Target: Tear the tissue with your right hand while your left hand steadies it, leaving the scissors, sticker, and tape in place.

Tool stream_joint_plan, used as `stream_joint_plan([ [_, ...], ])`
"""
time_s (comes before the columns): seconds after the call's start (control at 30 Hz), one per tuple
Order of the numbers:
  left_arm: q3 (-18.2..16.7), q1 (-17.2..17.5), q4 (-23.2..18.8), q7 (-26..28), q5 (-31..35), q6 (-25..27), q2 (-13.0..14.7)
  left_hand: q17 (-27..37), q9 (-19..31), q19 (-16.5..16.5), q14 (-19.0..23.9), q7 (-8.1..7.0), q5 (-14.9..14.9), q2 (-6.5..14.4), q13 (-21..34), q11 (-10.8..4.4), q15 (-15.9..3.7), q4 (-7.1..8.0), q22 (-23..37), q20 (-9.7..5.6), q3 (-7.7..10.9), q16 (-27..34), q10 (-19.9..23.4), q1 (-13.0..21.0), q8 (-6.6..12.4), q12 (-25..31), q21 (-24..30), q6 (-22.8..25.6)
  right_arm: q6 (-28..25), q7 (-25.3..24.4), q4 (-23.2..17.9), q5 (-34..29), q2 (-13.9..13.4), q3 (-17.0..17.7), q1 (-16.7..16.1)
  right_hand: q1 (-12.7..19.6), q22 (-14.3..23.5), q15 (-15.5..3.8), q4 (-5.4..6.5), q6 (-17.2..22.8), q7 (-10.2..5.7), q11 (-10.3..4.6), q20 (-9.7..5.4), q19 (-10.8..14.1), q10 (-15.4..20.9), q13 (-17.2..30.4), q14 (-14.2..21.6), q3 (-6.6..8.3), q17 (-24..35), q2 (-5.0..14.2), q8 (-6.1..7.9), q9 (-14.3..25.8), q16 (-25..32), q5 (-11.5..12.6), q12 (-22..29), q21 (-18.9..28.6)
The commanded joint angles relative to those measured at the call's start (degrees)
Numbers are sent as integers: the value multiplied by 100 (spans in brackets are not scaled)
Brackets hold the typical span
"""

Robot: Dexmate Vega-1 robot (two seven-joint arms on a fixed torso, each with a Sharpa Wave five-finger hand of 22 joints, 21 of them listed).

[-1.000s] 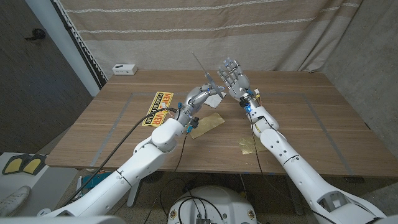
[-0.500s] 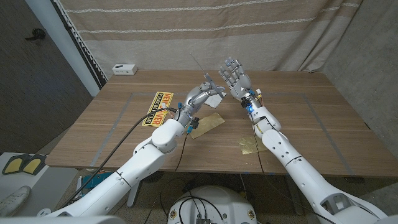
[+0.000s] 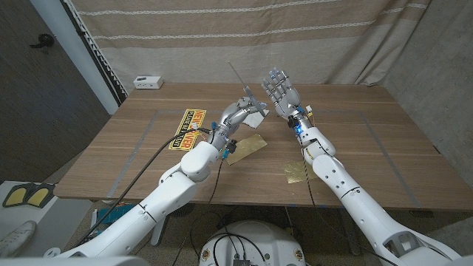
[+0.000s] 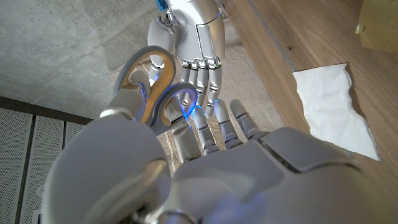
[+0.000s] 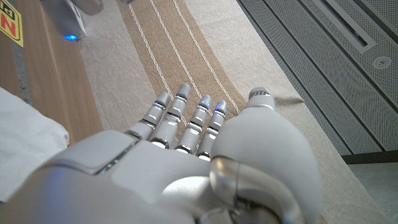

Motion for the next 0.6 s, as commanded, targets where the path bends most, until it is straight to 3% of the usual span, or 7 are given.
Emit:
stream_joint_plan([
  [0.03,-49,82,48,30,65,-184,-16,-24,18,-216,-123,-82,12,-77,-567,-10,-702,321,-33,-173,407,-74,61,-12,313,-27,-28,726,7,-60,-29,-45,-14,-51,12,-12,22,-747,-28,56,6,-24,-71,-17,-8,2,-34,-22,-7,19,45,-2,0,34,36,-9],
  [0.17,-77,152,51,171,150,-270,-72,-92,0,-234,-142,-62,4,-149,-675,-13,-686,285,-86,-172,468,-176,-10,4,335,-181,-48,749,10,-64,-29,-53,-12,-63,18,-13,22,-745,-31,61,5,-24,-71,-13,-11,0,-36,-24,-15,21,44,-4,2,38,36,-11],
  [0.3,-95,176,64,185,185,-340,-80,86,-54,-214,-74,-22,-43,-39,-329,-7,-728,326,-196,-212,464,12,249,6,380,43,-75,789,6,-85,-47,-69,-20,-76,15,-13,22,-745,-35,62,5,-24,-68,-14,-12,-1,-41,-25,-23,24,41,-6,4,42,37,-16],
  [0.47,-120,182,74,108,105,-358,-68,58,-47,-186,-113,-10,-37,-92,-168,10,-726,294,-250,-217,527,-64,110,23,420,50,-81,804,5,-71,-61,-71,-27,-87,18,-15,22,-742,-39,65,4,-24,-67,-15,-13,-3,-52,-27,-33,27,39,-8,4,46,38,-21],
  [0.6,-126,171,102,25,49,-381,-51,-66,-115,-171,-110,-29,-36,-223,-447,-10,-725,255,-327,-197,626,-227,-159,32,422,-329,-84,801,-8,-54,-52,-72,-29,-101,42,-17,23,-736,-42,68,4,-23,-68,-15,-14,-5,-54,-29,-42,30,37,-10,7,50,39,-26],
])
